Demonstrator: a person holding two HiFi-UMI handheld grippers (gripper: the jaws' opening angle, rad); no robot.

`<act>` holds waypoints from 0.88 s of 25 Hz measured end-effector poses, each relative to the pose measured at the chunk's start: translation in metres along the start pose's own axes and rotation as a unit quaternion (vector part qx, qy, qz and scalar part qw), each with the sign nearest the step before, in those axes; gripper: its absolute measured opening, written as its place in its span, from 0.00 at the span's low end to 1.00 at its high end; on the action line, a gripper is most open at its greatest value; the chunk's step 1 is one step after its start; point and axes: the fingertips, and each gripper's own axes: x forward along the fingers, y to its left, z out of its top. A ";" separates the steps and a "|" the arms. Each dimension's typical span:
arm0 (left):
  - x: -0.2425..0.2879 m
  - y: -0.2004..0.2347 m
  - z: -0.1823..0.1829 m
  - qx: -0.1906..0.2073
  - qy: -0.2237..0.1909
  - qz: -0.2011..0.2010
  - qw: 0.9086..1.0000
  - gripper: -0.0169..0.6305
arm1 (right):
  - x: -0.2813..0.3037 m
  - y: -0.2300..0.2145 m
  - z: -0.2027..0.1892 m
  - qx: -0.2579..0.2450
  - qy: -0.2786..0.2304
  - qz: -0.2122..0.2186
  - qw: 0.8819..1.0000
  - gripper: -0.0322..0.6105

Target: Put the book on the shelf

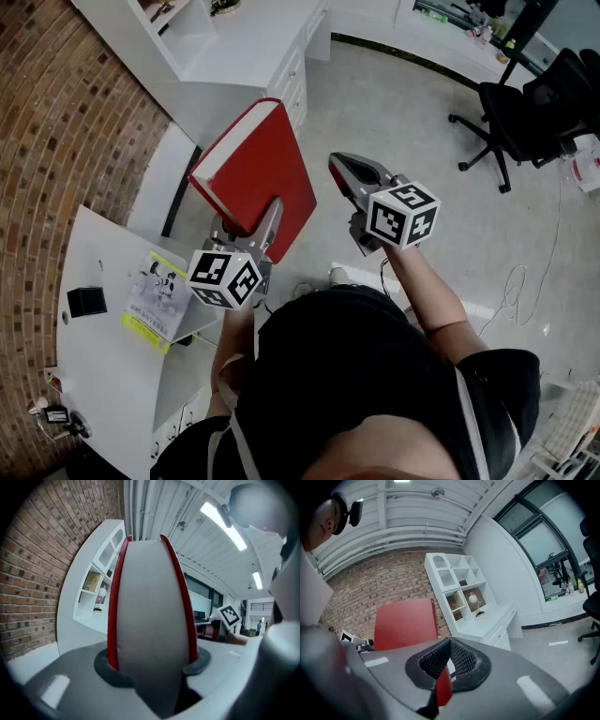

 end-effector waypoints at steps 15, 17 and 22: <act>0.003 -0.003 -0.013 -0.021 0.008 -0.011 1.000 0.38 | -0.001 -0.001 -0.001 0.008 -0.016 0.006 1.000 0.04; 0.003 -0.002 -0.014 -0.023 0.008 -0.012 1.000 0.38 | -0.001 -0.001 -0.001 0.005 -0.016 0.009 1.000 0.04; 0.009 -0.003 -0.015 -0.026 0.011 -0.010 1.000 0.38 | -0.002 -0.007 0.001 0.007 -0.015 0.013 1.000 0.04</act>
